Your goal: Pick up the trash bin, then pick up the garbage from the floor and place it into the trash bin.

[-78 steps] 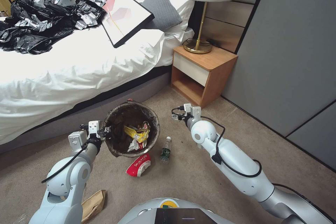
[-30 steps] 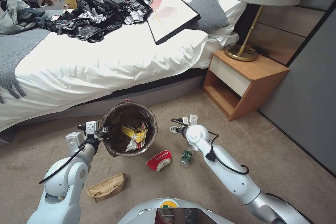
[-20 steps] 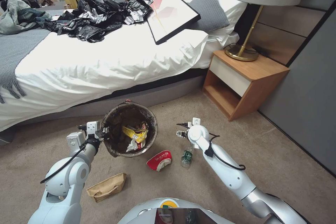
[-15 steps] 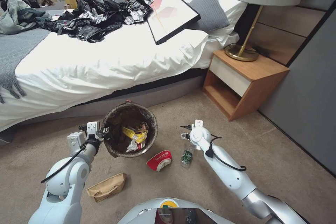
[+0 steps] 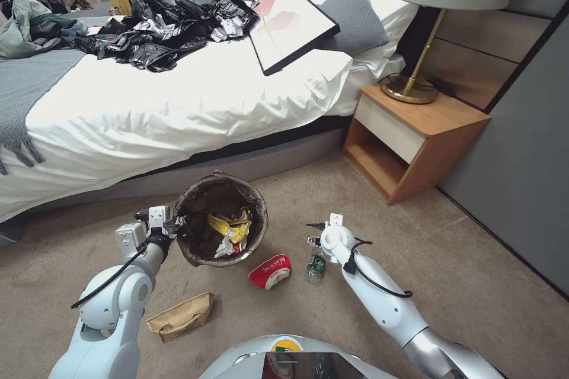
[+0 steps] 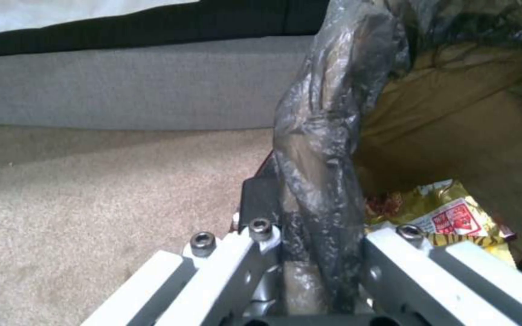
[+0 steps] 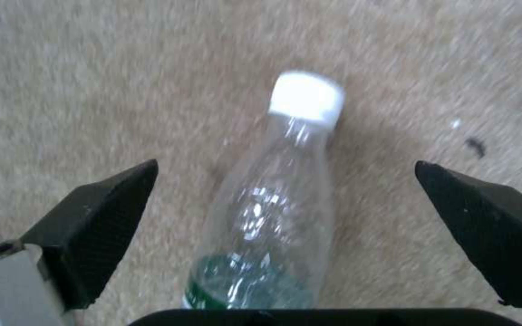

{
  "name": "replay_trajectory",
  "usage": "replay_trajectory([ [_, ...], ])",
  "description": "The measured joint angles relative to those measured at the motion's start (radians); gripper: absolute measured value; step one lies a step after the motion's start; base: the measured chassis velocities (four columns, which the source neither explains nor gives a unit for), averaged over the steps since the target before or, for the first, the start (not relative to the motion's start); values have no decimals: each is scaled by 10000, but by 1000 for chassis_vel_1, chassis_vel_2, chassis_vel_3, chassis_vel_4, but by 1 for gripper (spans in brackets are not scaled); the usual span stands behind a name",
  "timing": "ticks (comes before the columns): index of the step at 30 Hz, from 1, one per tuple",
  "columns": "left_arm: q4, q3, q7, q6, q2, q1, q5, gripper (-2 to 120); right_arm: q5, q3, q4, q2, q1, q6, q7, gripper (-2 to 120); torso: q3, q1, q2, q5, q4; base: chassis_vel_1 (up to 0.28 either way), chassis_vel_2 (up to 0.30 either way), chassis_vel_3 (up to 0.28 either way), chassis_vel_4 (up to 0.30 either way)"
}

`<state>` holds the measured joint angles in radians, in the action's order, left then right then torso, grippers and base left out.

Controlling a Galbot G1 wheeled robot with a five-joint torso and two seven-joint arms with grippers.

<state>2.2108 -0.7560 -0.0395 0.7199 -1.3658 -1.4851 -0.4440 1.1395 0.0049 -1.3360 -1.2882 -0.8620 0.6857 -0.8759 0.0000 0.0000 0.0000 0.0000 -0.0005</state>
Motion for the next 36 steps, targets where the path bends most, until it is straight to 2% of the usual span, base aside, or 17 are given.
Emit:
replay_trajectory([
  [13, -1, -15, 20, -3, 4, 20, 7, 0, -569, 235, 546, -340, -573, -222, 466, 100, 0, 0, 0, 0, 0, 0, 0, 0, 0],
  [15, -30, -3, 22, -5, 3, 56, 11, 0, -575, 351, 714, -423, -662, -291, 534, 89, -1, 0, 0, -1, -2, 0, 0, 0, 0],
  [16, -30, -3, 22, -5, 3, 56, 11, 0, -575, 351, 714, -423, -662, -291, 534, 89, -1, 0, 0, -1, -2, 0, 0, 0, 0],
  [19, -35, -11, 29, -9, 9, 55, 15, 0, -621, 395, 809, -418, -699, -340, 627, 78, -2, -1, 4, -9, -3, 0, 0, 0, 0],
  [26, -88, -20, 45, -15, 6, 63, 27, 0, -534, 392, 584, -363, -780, -340, 650, 66, -2, -1, 3, -7, -4, 0, 0, 0, 0],
  [28, -97, 2, 60, -20, -15, 70, 48, 0, -504, 384, 438, -355, -838, -340, 625, 59, 0, 0, 2, -1, -5, 0, 0, 0, 0],
  [31, -102, 10, 63, -23, -19, 77, 55, 0, -456, 351, 265, -339, -884, -331, 591, 53, 0, 0, 1, 5, -3, 0, 0, 0, 0],
  [33, -107, 7, 68, -26, -3, 83, 55, 0, -265, 295, -61, -307, -958, -277, 517, 47, 1, 0, -1, 18, 8, 0, 0, 0, 0],
  [36, -135, -7, 67, -27, 19, 90, 59, 0, -108, 286, -495, -182, -1036, -245, 342, 41, 0, 0, -1, 3, 8, 0, 0, 0, 0],
])
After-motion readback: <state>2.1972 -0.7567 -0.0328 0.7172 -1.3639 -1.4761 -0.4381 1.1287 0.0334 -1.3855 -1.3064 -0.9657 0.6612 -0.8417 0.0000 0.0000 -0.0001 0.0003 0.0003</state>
